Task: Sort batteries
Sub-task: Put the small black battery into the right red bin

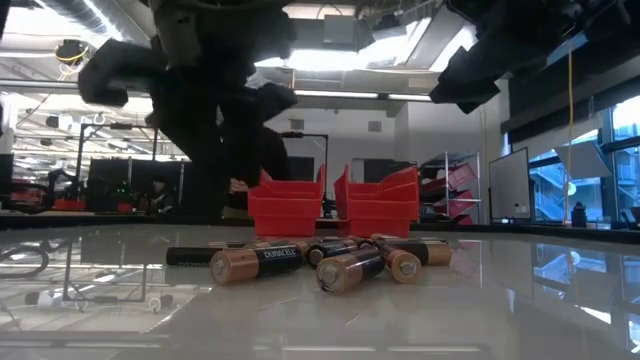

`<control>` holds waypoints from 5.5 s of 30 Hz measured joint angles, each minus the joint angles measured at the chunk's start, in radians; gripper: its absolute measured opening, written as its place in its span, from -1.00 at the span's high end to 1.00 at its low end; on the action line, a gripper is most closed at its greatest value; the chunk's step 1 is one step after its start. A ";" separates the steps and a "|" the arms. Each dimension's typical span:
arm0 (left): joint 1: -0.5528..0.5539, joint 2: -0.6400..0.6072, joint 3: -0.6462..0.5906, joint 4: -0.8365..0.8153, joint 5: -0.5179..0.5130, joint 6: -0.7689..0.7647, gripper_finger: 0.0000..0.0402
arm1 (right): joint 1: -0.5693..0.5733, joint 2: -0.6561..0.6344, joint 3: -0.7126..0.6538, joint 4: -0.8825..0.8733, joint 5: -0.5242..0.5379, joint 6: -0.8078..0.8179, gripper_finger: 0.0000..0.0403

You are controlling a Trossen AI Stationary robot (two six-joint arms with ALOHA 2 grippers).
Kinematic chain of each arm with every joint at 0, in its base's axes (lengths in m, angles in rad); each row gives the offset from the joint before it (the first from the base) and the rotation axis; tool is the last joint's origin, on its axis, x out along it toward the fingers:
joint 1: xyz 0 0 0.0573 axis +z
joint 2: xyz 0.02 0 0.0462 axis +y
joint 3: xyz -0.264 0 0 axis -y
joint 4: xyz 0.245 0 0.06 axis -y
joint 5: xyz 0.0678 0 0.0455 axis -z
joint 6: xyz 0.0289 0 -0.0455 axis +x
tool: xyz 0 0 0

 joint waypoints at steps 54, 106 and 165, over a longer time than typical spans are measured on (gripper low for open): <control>0.116 0.146 0.075 -0.022 0.187 0.319 0.30 | 0.000 0.000 0.000 -0.003 -0.010 -0.004 0.19; 0.128 -0.045 0.072 -0.096 -0.017 0.166 0.94 | 0.000 -0.001 -0.001 -0.006 -0.009 -0.027 0.19; 0.432 -0.245 0.076 -0.087 0.137 -0.338 0.36 | -0.001 -0.001 -0.001 -0.021 -0.010 -0.027 0.19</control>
